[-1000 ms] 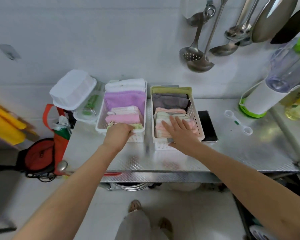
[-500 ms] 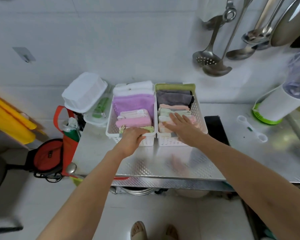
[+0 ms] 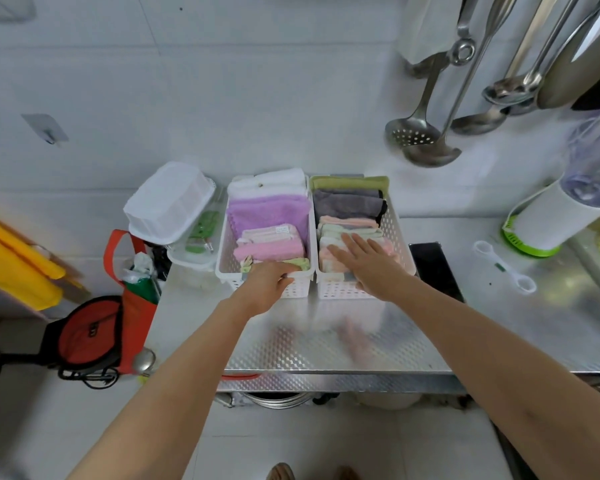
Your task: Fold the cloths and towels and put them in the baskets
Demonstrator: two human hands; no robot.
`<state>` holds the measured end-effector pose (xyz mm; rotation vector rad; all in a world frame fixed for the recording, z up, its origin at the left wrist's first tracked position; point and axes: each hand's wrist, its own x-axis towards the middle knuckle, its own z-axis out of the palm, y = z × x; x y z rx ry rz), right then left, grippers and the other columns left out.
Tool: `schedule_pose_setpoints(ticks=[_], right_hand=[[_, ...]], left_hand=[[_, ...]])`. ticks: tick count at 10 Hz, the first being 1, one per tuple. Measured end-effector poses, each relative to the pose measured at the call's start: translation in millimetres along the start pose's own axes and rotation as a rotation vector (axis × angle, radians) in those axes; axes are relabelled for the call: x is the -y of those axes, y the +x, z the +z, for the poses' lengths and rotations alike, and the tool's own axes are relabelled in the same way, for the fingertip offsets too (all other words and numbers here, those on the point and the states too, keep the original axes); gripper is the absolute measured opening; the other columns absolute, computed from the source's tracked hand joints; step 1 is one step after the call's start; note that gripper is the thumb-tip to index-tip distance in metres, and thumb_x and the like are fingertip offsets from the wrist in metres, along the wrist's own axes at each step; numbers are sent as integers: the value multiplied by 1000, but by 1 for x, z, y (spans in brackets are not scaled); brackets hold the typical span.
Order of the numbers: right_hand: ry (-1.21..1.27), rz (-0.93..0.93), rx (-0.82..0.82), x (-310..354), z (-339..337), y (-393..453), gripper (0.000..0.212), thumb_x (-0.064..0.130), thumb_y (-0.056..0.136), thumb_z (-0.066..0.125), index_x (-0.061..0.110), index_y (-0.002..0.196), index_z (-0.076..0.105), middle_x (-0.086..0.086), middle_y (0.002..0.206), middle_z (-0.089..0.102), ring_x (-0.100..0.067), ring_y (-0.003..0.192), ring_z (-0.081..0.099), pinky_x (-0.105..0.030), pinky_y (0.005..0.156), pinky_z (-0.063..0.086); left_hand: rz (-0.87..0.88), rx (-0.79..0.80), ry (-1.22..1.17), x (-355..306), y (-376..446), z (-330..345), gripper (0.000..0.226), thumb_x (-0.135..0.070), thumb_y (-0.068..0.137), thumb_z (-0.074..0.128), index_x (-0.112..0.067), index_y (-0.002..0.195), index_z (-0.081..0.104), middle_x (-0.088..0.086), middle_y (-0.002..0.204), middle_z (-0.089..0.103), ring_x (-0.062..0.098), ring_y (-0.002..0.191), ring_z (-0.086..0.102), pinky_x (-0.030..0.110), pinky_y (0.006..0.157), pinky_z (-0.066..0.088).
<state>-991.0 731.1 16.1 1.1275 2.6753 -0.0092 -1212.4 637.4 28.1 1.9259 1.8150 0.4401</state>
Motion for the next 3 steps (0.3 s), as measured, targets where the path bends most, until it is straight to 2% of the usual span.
schedule_pose_setpoints(ticks=[1, 2, 3], right_hand=[[9, 30, 61, 5, -6, -4, 83, 13, 95, 52, 23, 152, -7, -14, 159, -10, -29, 147, -3, -42, 119, 6], [80, 77, 138, 16, -28, -7, 78, 21, 95, 52, 18, 153, 0, -14, 160, 2, -30, 147, 9, -44, 118, 16], [248, 89, 119, 28, -54, -14, 63, 27, 96, 50, 15, 150, 18, -8, 153, 29, -27, 138, 33, -41, 109, 32]], left_hand=[[-40, 187, 204, -9, 3, -8, 34, -18, 98, 47, -13, 131, 55, 9, 128, 59, 29, 118, 54, 39, 95, 44], [-50, 272, 370, -26, 5, -30, 36, -27, 98, 46, -17, 132, 51, 5, 135, 54, 27, 122, 49, 36, 95, 42], [-73, 201, 425, -33, -1, -46, 28, -31, 97, 45, -22, 118, 59, 1, 127, 59, 27, 118, 52, 36, 92, 45]])
